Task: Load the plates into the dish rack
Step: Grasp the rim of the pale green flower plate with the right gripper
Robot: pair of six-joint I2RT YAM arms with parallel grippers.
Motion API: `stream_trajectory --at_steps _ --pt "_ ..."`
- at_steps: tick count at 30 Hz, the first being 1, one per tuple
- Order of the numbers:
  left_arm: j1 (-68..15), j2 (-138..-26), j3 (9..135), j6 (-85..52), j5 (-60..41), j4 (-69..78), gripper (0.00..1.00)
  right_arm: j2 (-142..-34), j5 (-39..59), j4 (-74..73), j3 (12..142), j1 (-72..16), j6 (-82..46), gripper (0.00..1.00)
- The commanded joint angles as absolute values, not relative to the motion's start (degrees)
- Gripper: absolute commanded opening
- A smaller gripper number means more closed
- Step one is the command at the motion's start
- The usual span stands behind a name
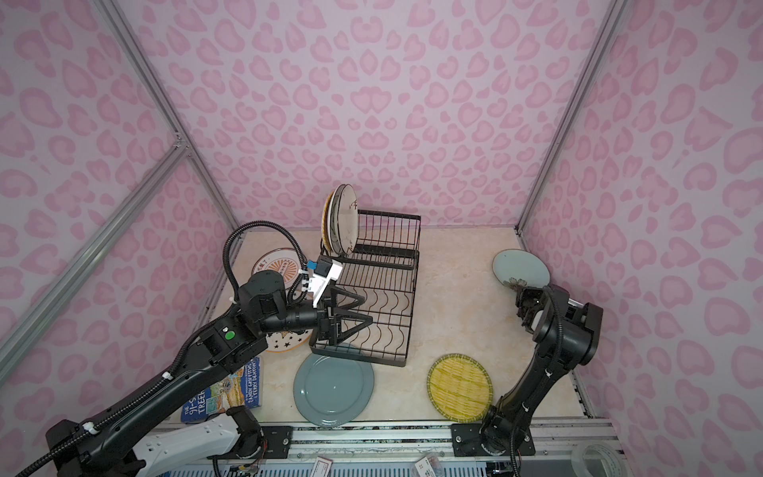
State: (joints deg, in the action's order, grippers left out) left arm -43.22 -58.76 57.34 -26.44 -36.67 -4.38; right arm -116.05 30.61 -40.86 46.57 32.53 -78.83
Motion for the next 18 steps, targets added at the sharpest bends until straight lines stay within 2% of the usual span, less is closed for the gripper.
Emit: stream_trajectory --at_steps 1,7,18 --pt "-43.2 -58.1 57.1 -26.1 -36.9 -1.9 0.98 -117.7 30.8 -40.5 44.9 32.4 -81.1 0.02" --pt "-43.2 -58.3 57.1 -26.1 -36.8 -2.0 0.98 -115.3 32.0 -42.0 44.1 32.2 -81.2 0.0" --pt "-43.1 -58.3 57.3 -25.3 -35.7 -2.9 0.97 -104.4 34.9 -38.0 41.4 30.6 -76.2 0.0"
